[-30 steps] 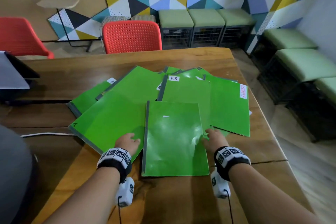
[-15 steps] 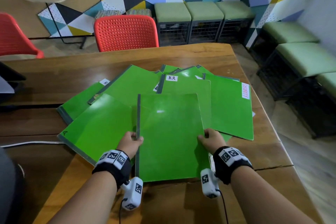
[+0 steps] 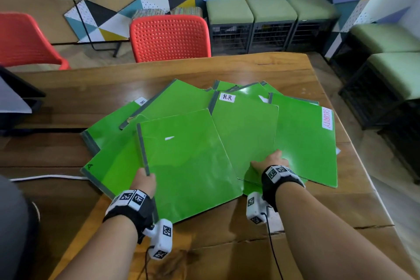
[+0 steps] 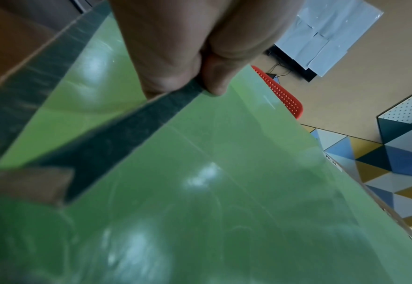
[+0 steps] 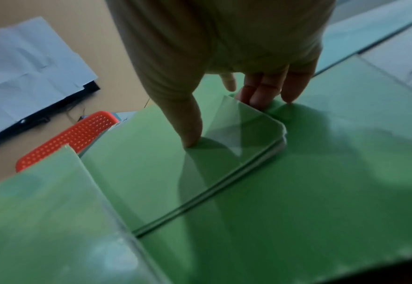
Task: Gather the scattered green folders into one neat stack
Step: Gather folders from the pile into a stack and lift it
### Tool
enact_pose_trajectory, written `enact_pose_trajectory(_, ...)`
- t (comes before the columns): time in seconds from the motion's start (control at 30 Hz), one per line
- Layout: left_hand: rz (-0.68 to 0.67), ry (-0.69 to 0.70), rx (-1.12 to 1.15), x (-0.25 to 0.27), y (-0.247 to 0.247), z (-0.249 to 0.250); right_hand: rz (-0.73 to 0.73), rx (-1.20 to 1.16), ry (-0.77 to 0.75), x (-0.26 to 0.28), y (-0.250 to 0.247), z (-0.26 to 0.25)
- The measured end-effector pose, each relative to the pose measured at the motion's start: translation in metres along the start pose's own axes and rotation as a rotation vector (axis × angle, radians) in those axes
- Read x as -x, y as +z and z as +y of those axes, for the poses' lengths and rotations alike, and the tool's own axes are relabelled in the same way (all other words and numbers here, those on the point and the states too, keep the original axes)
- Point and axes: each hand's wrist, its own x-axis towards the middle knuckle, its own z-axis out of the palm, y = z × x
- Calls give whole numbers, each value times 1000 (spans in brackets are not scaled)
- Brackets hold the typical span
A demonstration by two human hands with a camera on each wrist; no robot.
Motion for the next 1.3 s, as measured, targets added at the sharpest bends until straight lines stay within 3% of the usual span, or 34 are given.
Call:
enact_pose_trajectory(0.17,140,-40,104,-4,-18,-6,-57,-217,-147,4,-18,-12)
enact_pose_trajectory(0.3,287,-105,157,-9,-52,-22,49,-437,-316,21,-50,-12)
enact_pose_trajectory(0.5,416,-148,223,-6,-95,-61,218,-488,-467,52,-88,-10)
enact_pose_trajectory(0.77,467,-185,257,10,-103,-76,298,-376,-585,102,-89,-33)
enact_pose_trajectory(0.93,398,-220,254,7,-109,-80,440,-329,-702,122,-108,-61)
enact_pose_trajectory(1.1,272,-167,292,1,-92,-70,392,-473,-817,130,-98,-84)
enact_pose_trajectory(1.3,92,-156,468,10,-71,-42,-14,-332,-689,130,-15,-75)
